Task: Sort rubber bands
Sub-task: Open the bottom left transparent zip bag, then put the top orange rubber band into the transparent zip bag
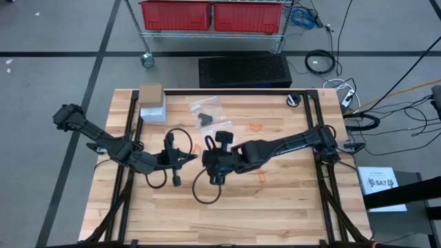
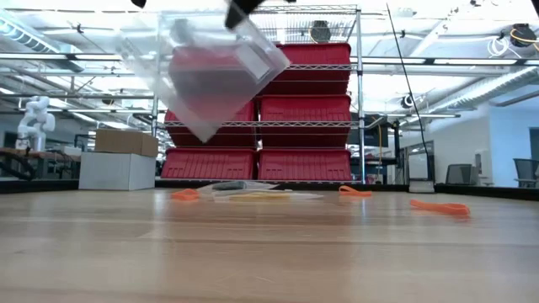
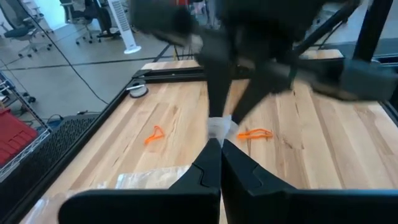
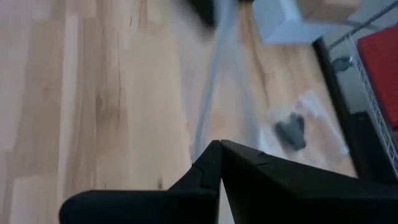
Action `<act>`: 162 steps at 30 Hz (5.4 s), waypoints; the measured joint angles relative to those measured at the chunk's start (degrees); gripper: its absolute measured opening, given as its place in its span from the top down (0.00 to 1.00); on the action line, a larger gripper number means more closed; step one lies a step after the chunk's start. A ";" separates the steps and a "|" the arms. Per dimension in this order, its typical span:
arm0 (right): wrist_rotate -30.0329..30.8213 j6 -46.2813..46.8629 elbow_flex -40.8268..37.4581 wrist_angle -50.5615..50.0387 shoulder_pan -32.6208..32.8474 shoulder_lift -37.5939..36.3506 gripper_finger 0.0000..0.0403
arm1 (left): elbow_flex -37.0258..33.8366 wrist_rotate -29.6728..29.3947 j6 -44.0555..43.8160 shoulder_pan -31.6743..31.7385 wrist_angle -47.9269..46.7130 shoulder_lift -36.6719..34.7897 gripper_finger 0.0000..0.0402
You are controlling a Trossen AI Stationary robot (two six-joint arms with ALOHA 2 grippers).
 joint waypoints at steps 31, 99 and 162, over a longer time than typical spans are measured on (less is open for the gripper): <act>-5.24 13.32 -32.87 45.56 -0.41 -6.67 0.73 | -3.23 -4.04 -7.57 -2.21 9.56 9.44 1.00; -9.37 8.88 -32.80 41.25 -1.05 -10.14 0.52 | -9.24 -9.40 -14.97 -4.72 19.22 9.42 1.00; -26.09 -6.83 -64.33 32.15 -37.29 -19.47 0.96 | -9.20 -6.58 -17.53 -1.49 14.87 9.44 1.00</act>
